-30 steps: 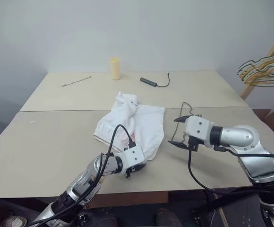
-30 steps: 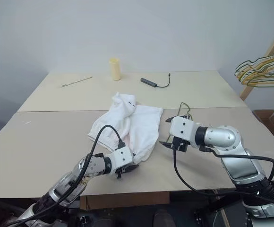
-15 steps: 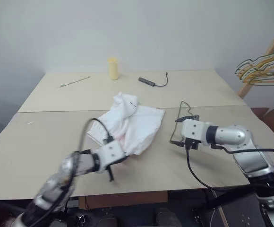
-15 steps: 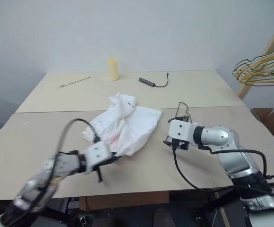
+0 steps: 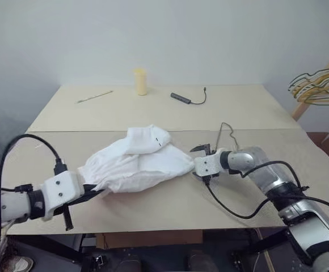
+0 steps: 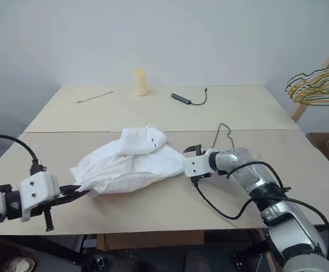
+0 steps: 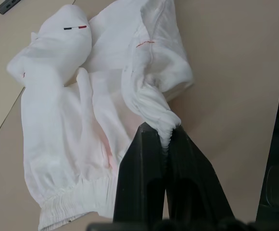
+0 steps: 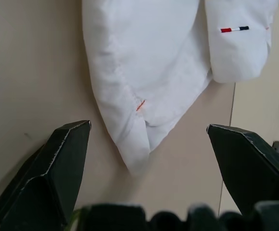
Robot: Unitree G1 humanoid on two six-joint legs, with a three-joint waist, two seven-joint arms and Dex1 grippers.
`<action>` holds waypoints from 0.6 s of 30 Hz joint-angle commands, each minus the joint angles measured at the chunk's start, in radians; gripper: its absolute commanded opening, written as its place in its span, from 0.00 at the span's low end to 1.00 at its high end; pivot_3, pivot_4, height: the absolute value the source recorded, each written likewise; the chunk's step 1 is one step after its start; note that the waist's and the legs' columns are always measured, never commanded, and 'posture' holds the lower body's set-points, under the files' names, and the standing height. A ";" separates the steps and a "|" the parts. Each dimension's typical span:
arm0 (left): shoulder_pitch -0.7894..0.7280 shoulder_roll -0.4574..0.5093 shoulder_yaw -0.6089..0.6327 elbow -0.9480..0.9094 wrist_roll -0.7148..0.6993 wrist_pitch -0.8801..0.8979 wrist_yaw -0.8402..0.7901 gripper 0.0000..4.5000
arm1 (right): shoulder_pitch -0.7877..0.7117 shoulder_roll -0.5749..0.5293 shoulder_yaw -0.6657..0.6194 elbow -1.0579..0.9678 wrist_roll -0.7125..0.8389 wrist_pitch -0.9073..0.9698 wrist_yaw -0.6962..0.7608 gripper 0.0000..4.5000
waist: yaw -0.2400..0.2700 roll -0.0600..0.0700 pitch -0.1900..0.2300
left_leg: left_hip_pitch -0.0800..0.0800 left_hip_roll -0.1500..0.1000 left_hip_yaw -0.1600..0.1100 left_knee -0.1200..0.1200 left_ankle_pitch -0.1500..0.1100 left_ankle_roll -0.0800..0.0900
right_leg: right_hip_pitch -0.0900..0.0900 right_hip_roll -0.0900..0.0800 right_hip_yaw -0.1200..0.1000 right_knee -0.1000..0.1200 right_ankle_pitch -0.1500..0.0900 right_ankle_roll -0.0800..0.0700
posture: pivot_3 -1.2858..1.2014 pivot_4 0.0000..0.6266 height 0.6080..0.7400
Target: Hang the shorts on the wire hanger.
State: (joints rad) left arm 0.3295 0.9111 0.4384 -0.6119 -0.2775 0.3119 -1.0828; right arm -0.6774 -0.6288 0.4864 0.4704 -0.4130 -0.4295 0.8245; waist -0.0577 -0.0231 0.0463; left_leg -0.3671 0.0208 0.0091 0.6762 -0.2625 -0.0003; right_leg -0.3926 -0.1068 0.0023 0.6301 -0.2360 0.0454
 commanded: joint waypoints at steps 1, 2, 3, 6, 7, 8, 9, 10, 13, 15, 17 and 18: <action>0.005 0.005 0.046 -0.014 -0.002 -0.028 0.006 0.01 | -0.051 0.020 0.016 0.060 -0.035 -0.077 -0.024 1.00 | 0.000 0.000 0.000 | 0.000 0.000 0.000 0.000 0.000 0.000 | 0.000 0.000 0.000 0.000 0.000 0.000 | 0.52 0.00 1.00; 0.006 0.004 0.047 -0.012 0.001 -0.031 0.010 0.01 | -0.057 0.031 0.015 0.079 -0.029 -0.087 -0.025 1.00 | 0.000 0.000 0.000 | 0.002 0.000 0.000 0.000 0.000 0.000 | 0.001 0.000 0.000 0.000 0.000 0.000 | 0.52 0.00 1.00; 0.008 0.003 0.048 -0.011 0.000 -0.031 0.013 0.01 | -0.063 0.045 0.013 0.097 -0.022 -0.093 -0.026 1.00 | -0.001 0.000 0.000 | 0.003 0.000 0.000 0.000 0.000 0.000 | 0.002 0.000 0.000 0.000 0.000 0.000 | 0.53 0.00 1.00; 0.017 0.000 0.056 -0.007 -0.010 -0.038 0.005 0.00 | -0.088 0.077 0.018 0.154 -0.039 -0.128 -0.052 0.86 | -0.006 0.000 0.000 | 0.006 0.000 0.002 -0.002 0.000 0.000 | 0.004 0.001 0.002 0.000 0.000 0.000 | 0.52 0.00 1.00; 0.021 0.000 0.058 -0.004 -0.011 -0.042 0.002 0.00 | -0.096 0.088 0.021 0.174 -0.042 -0.140 -0.052 0.78 | -0.007 0.000 0.000 | 0.007 0.001 0.002 -0.003 0.000 0.000 | 0.004 0.001 0.003 0.000 0.000 0.000 | 0.53 0.00 1.00; 0.024 0.000 0.061 -0.002 -0.015 -0.039 0.002 0.00 | -0.103 0.098 0.025 0.192 -0.047 -0.151 -0.053 0.70 | -0.007 0.000 0.000 | 0.008 0.001 0.003 -0.003 0.000 0.000 | 0.004 0.001 0.004 0.000 0.000 0.000 | 0.52 0.00 1.00; 0.026 0.002 0.063 0.001 -0.017 -0.034 0.003 0.00 | -0.110 0.107 0.028 0.207 -0.052 -0.157 -0.055 0.63 | -0.007 0.000 0.000 | 0.008 0.001 0.003 -0.004 0.000 0.000 | 0.004 0.001 0.004 0.000 0.000 0.000 | 0.52 0.00 1.00; 0.026 0.005 0.061 0.010 -0.010 -0.040 0.003 0.00 | -0.114 0.113 0.029 0.218 -0.054 -0.160 -0.052 0.54 | -0.009 0.000 0.000 | 0.009 0.001 0.004 -0.004 0.000 0.000 | 0.004 0.001 0.005 0.001 0.000 0.000 | 0.52 0.00 1.00; 0.025 0.008 0.051 0.044 0.013 -0.062 0.008 0.00 | -0.113 0.113 0.024 0.224 -0.049 -0.163 -0.041 0.28 | -0.009 0.000 0.000 | 0.011 0.001 0.005 -0.006 0.000 0.000 | 0.004 0.001 0.007 0.001 0.000 0.000 | 0.53 0.00 1.00; 0.026 0.008 0.041 0.068 0.032 -0.084 0.013 0.00 | -0.100 0.097 0.020 0.207 -0.043 -0.159 -0.024 0.11 | -0.009 0.000 0.000 | 0.012 0.001 0.006 -0.007 0.000 0.000 | 0.004 0.001 0.007 0.001 0.000 0.000 | 0.52 0.00 1.00; 0.023 0.009 0.030 0.089 0.044 -0.104 0.016 0.00 | -0.082 0.075 0.015 0.178 -0.037 -0.156 -0.007 0.01 | -0.006 0.000 0.000 | 0.012 0.001 0.006 -0.007 0.000 0.000 | 0.004 0.001 0.008 0.000 0.000 0.000 | 0.52 0.00 1.00; 0.021 0.011 0.023 0.102 0.056 -0.114 0.018 0.00 | -0.071 0.062 0.010 0.156 -0.036 -0.147 0.001 0.01 | -0.004 0.000 0.000 | 0.012 0.001 0.006 -0.007 0.000 0.000 | 0.004 0.001 0.008 0.000 0.000 0.000 | 0.52 0.00 1.00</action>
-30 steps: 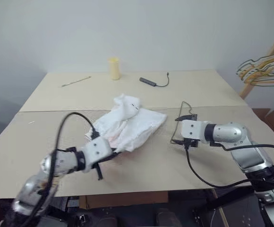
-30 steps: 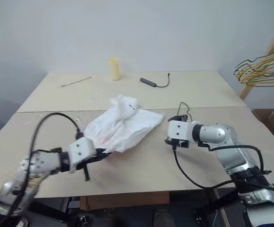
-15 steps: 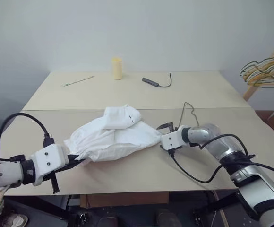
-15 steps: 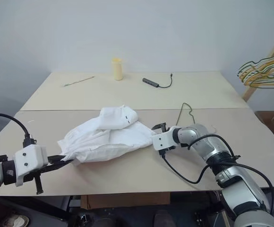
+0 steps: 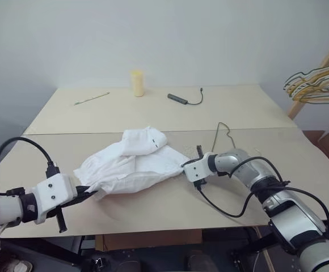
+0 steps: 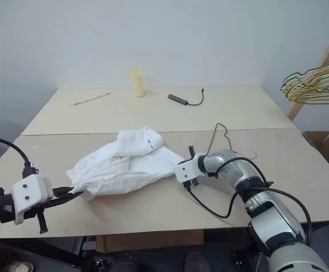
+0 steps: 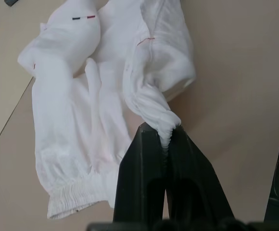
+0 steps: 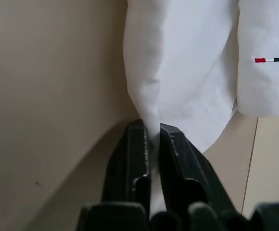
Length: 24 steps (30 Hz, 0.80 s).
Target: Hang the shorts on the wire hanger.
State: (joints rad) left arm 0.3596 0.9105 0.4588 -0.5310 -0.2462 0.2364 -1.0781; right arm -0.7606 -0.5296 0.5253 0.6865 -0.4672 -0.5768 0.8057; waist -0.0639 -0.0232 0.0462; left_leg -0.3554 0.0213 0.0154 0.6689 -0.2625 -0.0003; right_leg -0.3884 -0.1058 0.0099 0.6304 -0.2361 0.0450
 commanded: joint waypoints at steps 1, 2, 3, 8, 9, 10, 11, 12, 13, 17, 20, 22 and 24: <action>-0.012 0.015 -0.009 0.042 0.048 -0.059 0.018 0.00 | 0.027 -0.057 -0.033 -0.098 0.017 0.017 0.033 0.01 | 0.003 0.000 0.000 | 0.000 0.000 0.000 0.000 0.000 0.000 | 0.000 0.000 0.000 0.000 0.000 0.000 | 0.52 0.00 1.00; -0.014 0.023 -0.025 0.068 0.089 -0.089 0.030 0.00 | 0.046 -0.079 -0.043 -0.144 0.025 0.040 0.051 0.01 | 0.006 0.000 0.000 | 0.000 0.000 0.000 0.000 0.000 0.000 | 0.000 0.000 0.000 0.000 0.000 0.000 | 0.52 0.00 1.00; -0.016 0.037 -0.045 0.105 0.145 -0.131 0.049 0.00 | 0.074 -0.104 -0.059 -0.216 0.041 0.086 0.080 0.01 | 0.009 0.000 0.000 | 0.000 0.000 0.000 0.000 0.000 0.000 | 0.000 0.000 0.000 0.000 0.000 0.000 | 0.52 0.00 1.00; -0.044 0.061 -0.090 0.243 0.265 -0.270 0.111 0.00 | 0.246 -0.225 -0.144 -0.656 0.179 0.333 0.249 0.01 | 0.022 0.000 0.000 | 0.000 0.001 0.002 -0.001 0.000 0.000 | -0.001 0.001 0.000 0.000 0.000 0.000 | 0.51 0.00 1.00; -0.052 0.065 -0.095 0.266 0.278 -0.289 0.121 0.00 | 0.280 -0.243 -0.157 -0.746 0.212 0.393 0.282 0.01 | 0.023 0.000 0.000 | 0.000 0.002 0.002 -0.001 0.000 0.000 | -0.001 0.001 0.000 0.000 0.000 0.000 | 0.51 0.00 1.00; -0.059 0.072 -0.101 0.293 0.298 -0.312 0.131 0.00 | 0.313 -0.262 -0.167 -0.836 0.241 0.458 0.316 0.01 | 0.023 0.000 0.000 | 0.000 0.002 0.002 -0.001 0.000 0.000 | -0.001 0.001 0.000 -0.001 0.000 0.000 | 0.50 0.00 1.00; -0.063 0.080 -0.105 0.315 0.315 -0.332 0.138 0.00 | 0.338 -0.277 -0.173 -0.903 0.260 0.503 0.340 0.01 | 0.024 0.000 0.000 | 0.000 0.003 0.003 -0.001 0.000 0.000 | -0.001 0.001 0.000 -0.001 0.000 0.000 | 0.50 0.00 1.00; -0.067 0.090 -0.112 0.341 0.334 -0.357 0.146 0.00 | 0.361 -0.289 -0.178 -0.968 0.283 0.552 0.361 0.01 | 0.024 0.000 0.000 | 0.000 0.003 0.003 -0.001 0.000 0.000 | -0.001 0.002 0.000 -0.001 0.000 0.000 | 0.50 0.00 1.00; -0.070 0.098 -0.118 0.362 0.345 -0.376 0.148 0.00 | 0.377 -0.297 -0.181 -1.028 0.309 0.610 0.380 0.01 | 0.023 0.000 0.000 | 0.001 0.004 0.004 -0.001 0.000 0.000 | -0.001 0.003 0.000 -0.001 -0.001 0.000 | 0.50 0.00 1.00; -0.126 0.110 -0.164 0.407 0.333 -0.403 0.133 0.00 | 0.380 -0.285 -0.190 -1.133 0.397 0.759 0.412 0.01 | 0.021 0.000 0.000 | 0.002 0.012 0.008 -0.001 -0.001 -0.002 | -0.001 0.009 0.001 -0.002 -0.003 0.003 | 0.50 0.00 1.00; -0.299 0.077 -0.257 0.459 0.323 -0.360 0.143 0.00 | 0.285 -0.205 -0.179 -1.031 0.370 0.816 0.340 0.01 | 0.022 -0.001 -0.001 | 0.002 0.014 0.009 0.000 -0.001 -0.002 | -0.002 0.012 0.001 -0.001 -0.002 0.002 | 0.50 0.00 1.00; -0.468 0.026 -0.319 0.512 0.329 -0.304 0.174 0.00 | 0.180 -0.142 -0.189 -0.912 0.365 0.841 0.299 0.01 | 0.025 -0.001 0.000 | 0.002 0.014 0.009 0.001 -0.001 -0.003 | -0.001 0.013 0.001 0.000 -0.001 0.001 | 0.49 0.00 1.00; -0.685 -0.053 -0.365 0.593 0.345 -0.220 0.244 0.00 | 0.039 -0.078 -0.210 -0.746 0.344 0.865 0.227 0.01 | 0.027 -0.001 0.000 | 0.002 0.014 0.009 0.002 0.000 -0.004 | -0.001 0.014 0.001 0.000 0.001 0.000 | 0.49 0.00 1.00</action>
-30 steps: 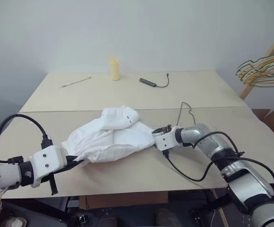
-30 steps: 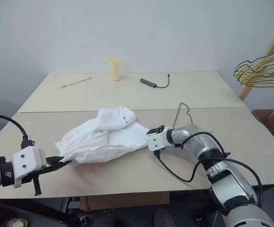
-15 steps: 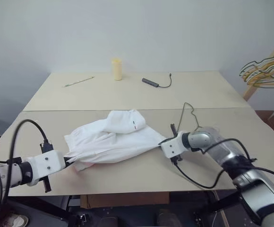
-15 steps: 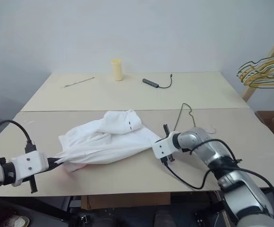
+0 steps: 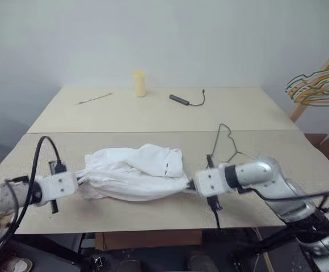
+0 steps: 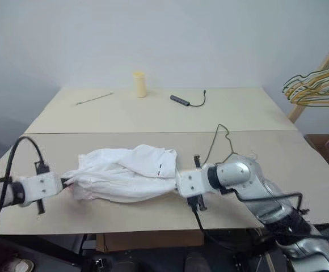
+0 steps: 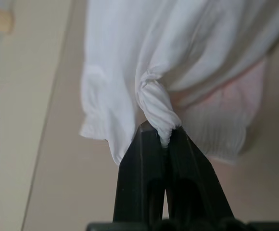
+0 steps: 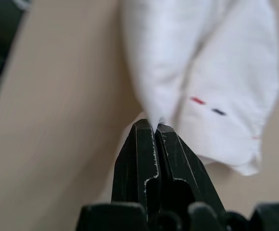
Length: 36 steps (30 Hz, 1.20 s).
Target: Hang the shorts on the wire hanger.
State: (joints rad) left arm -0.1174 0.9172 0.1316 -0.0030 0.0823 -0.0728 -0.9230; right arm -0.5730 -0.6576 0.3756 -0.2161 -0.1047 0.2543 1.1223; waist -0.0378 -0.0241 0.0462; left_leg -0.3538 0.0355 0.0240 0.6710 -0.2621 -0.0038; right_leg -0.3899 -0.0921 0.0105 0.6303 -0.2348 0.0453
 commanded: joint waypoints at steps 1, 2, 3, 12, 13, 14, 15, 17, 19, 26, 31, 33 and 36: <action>-0.313 -0.094 -0.058 0.125 0.040 0.112 0.132 0.00 | -0.219 0.075 -0.066 0.251 -0.042 0.029 -0.143 0.01 | 0.001 -0.001 0.000 | 0.000 0.000 0.000 0.001 0.000 0.000 | 0.001 0.000 0.000 0.001 0.000 0.000 | 0.50 0.00 1.00; -0.401 -0.121 -0.076 0.184 0.067 0.119 0.178 0.00 | -0.279 0.093 -0.067 0.335 -0.068 0.008 -0.193 0.01 | -0.001 -0.001 0.000 | -0.001 0.000 0.000 0.003 0.000 0.000 | 0.000 0.001 0.000 0.001 0.003 -0.003 | 0.49 0.00 1.00; -0.523 -0.160 -0.082 0.276 0.096 0.122 0.271 0.00 | -0.365 0.114 -0.061 0.455 -0.126 -0.034 -0.306 0.01 | -0.006 -0.002 -0.001 | -0.002 0.000 -0.001 0.004 0.000 0.000 | 0.000 0.001 0.000 0.001 0.006 -0.006 | 0.49 0.00 1.00; -1.041 -0.227 0.133 0.564 -0.034 -0.148 0.735 0.00 | -0.705 0.170 -0.218 0.812 -0.275 -0.386 -1.170 0.01 | -0.063 -0.004 -0.003 | -0.047 -0.006 0.000 0.000 0.008 -0.020 | -0.053 -0.006 0.008 0.011 0.013 -0.003 | 0.49 0.00 1.00; -0.998 -0.208 0.139 0.530 -0.055 -0.166 0.692 0.00 | -0.666 0.161 -0.218 0.766 -0.274 -0.399 -1.153 0.01 | -0.072 -0.003 -0.005 | -0.046 -0.006 0.001 -0.004 0.008 -0.020 | -0.055 -0.006 0.008 0.010 0.013 -0.003 | 0.49 0.00 1.00; -0.935 -0.189 0.140 0.482 -0.079 -0.171 0.637 0.00 | -0.618 0.156 -0.217 0.718 -0.262 -0.400 -1.115 0.01 | -0.086 -0.003 -0.008 | -0.044 -0.006 0.002 -0.006 0.008 -0.020 | -0.054 -0.007 0.008 0.010 0.013 -0.003 | 0.49 0.00 1.00; -0.868 -0.178 0.142 0.428 -0.114 -0.145 0.579 0.00 | -0.572 0.150 -0.209 0.677 -0.256 -0.401 -1.076 0.01 | -0.095 -0.003 -0.010 | -0.042 -0.006 0.002 -0.010 0.008 -0.019 | -0.053 -0.007 0.008 0.010 0.013 -0.003 | 0.49 0.00 1.00; -0.728 -0.157 0.138 0.337 -0.150 -0.135 0.502 0.00 | -0.487 0.139 -0.188 0.608 -0.250 -0.405 -1.004 0.01 | -0.109 -0.003 -0.010 | -0.036 -0.006 0.002 -0.011 0.005 -0.016 | -0.047 -0.006 0.007 0.009 0.012 0.000 | 0.49 0.00 1.00; -0.533 -0.119 0.121 0.247 -0.150 -0.167 0.411 0.00 | -0.389 0.120 -0.152 0.538 -0.277 -0.429 -0.947 0.01 | -0.116 -0.003 -0.010 | -0.038 -0.007 0.002 -0.008 0.004 -0.013 | -0.044 -0.007 0.008 0.000 0.012 0.000 | 0.49 0.00 1.00; 0.091 -0.066 0.070 0.106 -0.126 -0.248 0.189 0.00 | -0.023 -0.020 0.016 0.244 -0.304 -0.505 -0.598 0.01 | -0.118 -0.002 -0.009 | -0.026 -0.004 0.002 -0.003 0.001 -0.003 | -0.031 -0.003 0.010 -0.001 0.013 -0.001 | 0.50 0.00 1.00; 0.224 -0.052 0.021 0.161 -0.015 -0.388 0.196 0.00 | 0.133 -0.089 0.047 0.057 -0.246 -0.481 -0.387 0.01 | -0.078 -0.002 -0.007 | -0.006 0.000 0.004 -0.003 0.002 -0.002 | -0.014 0.002 0.010 -0.001 0.008 0.000 | 0.50 0.00 1.00; 0.234 -0.043 0.014 0.167 -0.003 -0.415 0.191 0.00 | 0.164 -0.112 0.044 0.004 -0.229 -0.466 -0.325 0.01 | -0.058 -0.002 -0.007 | -0.001 0.001 0.005 -0.003 0.002 -0.002 | -0.009 0.001 0.010 -0.001 0.007 0.001 | 0.50 0.00 1.00; 0.240 -0.006 0.012 0.162 -0.031 -0.421 0.135 0.00 | 0.206 -0.177 0.044 -0.098 -0.177 -0.444 -0.198 0.01 | -0.034 -0.002 -0.007 | 0.000 0.001 0.005 -0.003 0.002 -0.002 | -0.008 0.001 0.009 -0.001 0.007 0.000 | 0.50 0.00 1.00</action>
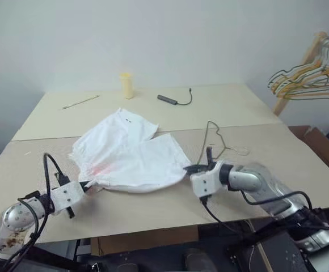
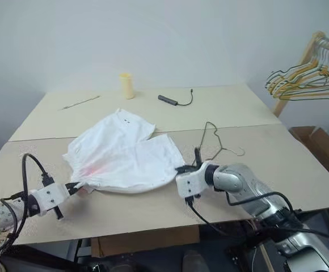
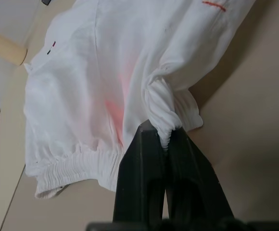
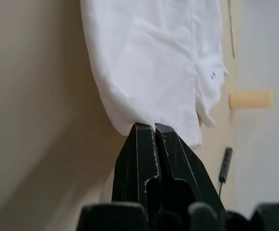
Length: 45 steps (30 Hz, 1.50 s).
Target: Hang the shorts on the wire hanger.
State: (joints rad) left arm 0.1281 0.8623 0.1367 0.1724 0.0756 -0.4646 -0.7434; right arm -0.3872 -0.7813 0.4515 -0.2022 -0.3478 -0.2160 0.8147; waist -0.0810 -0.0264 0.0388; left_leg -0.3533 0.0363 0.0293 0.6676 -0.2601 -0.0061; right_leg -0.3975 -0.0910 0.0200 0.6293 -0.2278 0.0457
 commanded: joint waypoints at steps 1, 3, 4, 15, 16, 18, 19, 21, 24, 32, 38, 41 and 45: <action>-0.008 0.064 0.003 -0.005 -0.025 -0.038 -0.062 0.00 | 0.032 -0.073 -0.032 -0.141 0.081 0.036 0.146 0.01 | 0.016 0.000 0.000 | 0.000 0.000 0.000 0.000 0.000 0.000 | 0.000 0.000 0.000 0.000 0.000 -0.001 | 0.50 0.00 1.00; -0.027 0.095 -0.012 0.028 0.005 -0.075 -0.074 0.00 | 0.052 -0.107 -0.035 -0.190 0.103 0.067 0.208 0.01 | 0.023 0.000 0.000 | -0.001 0.000 0.001 0.000 -0.001 -0.001 | -0.001 0.000 0.000 0.000 0.001 -0.005 | 0.50 0.00 1.00; -0.041 0.108 -0.020 0.045 0.022 -0.092 -0.075 0.00 | 0.062 -0.120 -0.038 -0.214 0.117 0.092 0.236 0.01 | 0.026 0.000 0.000 | -0.001 0.000 0.001 0.000 -0.002 -0.001 | -0.001 0.000 0.000 0.000 0.000 -0.006 | 0.50 0.00 1.00; -0.124 0.175 -0.085 0.047 -0.020 -0.099 -0.170 0.00 | 0.111 -0.117 -0.048 -0.284 0.100 0.182 0.270 0.01 | 0.032 -0.001 0.000 | -0.002 0.001 0.004 0.000 -0.003 -0.001 | -0.003 0.000 -0.001 0.000 -0.003 -0.003 | 0.48 0.00 1.00; -0.121 0.175 -0.084 0.032 -0.031 -0.087 -0.179 0.00 | 0.108 -0.107 -0.047 -0.277 0.087 0.189 0.261 0.01 | 0.032 -0.001 -0.001 | -0.002 0.001 0.004 0.000 -0.003 -0.001 | -0.003 0.000 -0.001 0.001 -0.003 -0.003 | 0.48 0.00 1.00; -0.117 0.180 -0.085 0.015 -0.026 -0.074 -0.187 0.00 | 0.103 -0.094 -0.046 -0.267 0.065 0.183 0.248 0.01 | 0.032 -0.001 -0.001 | -0.003 0.002 0.004 0.000 -0.003 -0.001 | -0.004 0.001 -0.001 0.001 -0.004 -0.003 | 0.48 0.00 1.00; -0.112 0.185 -0.084 0.007 -0.022 -0.068 -0.192 0.00 | 0.102 -0.085 -0.047 -0.264 0.060 0.187 0.243 0.01 | 0.032 -0.001 -0.001 | -0.003 0.001 0.004 0.000 -0.003 -0.001 | -0.004 0.000 -0.001 0.001 -0.004 -0.003 | 0.48 0.00 1.00; -0.100 0.185 -0.076 -0.008 -0.021 -0.052 -0.192 0.00 | 0.096 -0.070 -0.048 -0.256 0.047 0.189 0.231 0.01 | 0.032 -0.001 -0.001 | -0.003 0.001 0.004 0.000 -0.003 -0.001 | -0.004 0.001 -0.001 0.001 -0.003 -0.003 | 0.49 0.00 1.00; -0.061 0.188 -0.060 -0.051 -0.031 -0.012 -0.195 0.00 | 0.082 -0.048 -0.050 -0.228 0.026 0.177 0.211 0.01 | 0.030 -0.001 -0.001 | -0.003 0.001 0.004 0.000 -0.003 -0.001 | -0.004 0.000 -0.001 0.001 -0.004 -0.003 | 0.49 0.00 1.00; 0.194 0.214 0.001 -0.455 -0.178 0.362 -0.293 0.00 | -0.138 0.009 -0.011 0.133 -0.222 -0.040 -0.038 0.01 | 0.005 -0.001 0.000 | -0.003 0.002 0.005 0.000 -0.003 -0.002 | -0.005 0.000 0.000 0.001 -0.004 -0.002 | 0.49 0.00 1.00; 0.194 0.142 -0.064 -0.672 -0.176 0.592 -0.231 0.00 | -0.392 0.076 0.053 0.544 -0.399 -0.248 -0.315 0.01 | -0.007 0.000 0.000 | -0.003 0.001 0.004 -0.001 -0.003 -0.001 | -0.005 0.001 0.001 0.002 -0.002 -0.007 | 0.49 0.00 1.00; 0.122 0.052 -0.152 -0.739 -0.148 0.718 -0.156 0.00 | -0.528 0.117 0.112 0.784 -0.517 -0.307 -0.513 0.01 | -0.015 0.000 0.000 | -0.004 -0.001 0.004 -0.001 -0.003 -0.001 | -0.005 0.000 0.003 0.001 -0.002 -0.007 | 0.49 0.00 1.00; -0.035 -0.096 -0.302 -0.780 -0.117 0.923 -0.068 0.00 | -0.679 0.179 0.199 1.063 -0.637 -0.333 -0.740 0.01 | -0.020 0.000 0.000 | -0.005 -0.002 0.003 -0.001 -0.003 -0.001 | -0.005 0.000 0.005 0.001 -0.001 -0.006 | 0.49 0.00 1.00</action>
State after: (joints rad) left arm 0.1411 0.7961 -0.1179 -0.5603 -0.0587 0.3901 -0.8506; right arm -1.0063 -0.6124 0.6343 0.7909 -0.9400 -0.5383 0.1771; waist -0.1013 -0.0268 0.0390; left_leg -0.3575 0.0333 0.0321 0.6668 -0.2632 -0.0068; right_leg -0.4023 -0.0916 0.0258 0.6306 -0.2282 0.0396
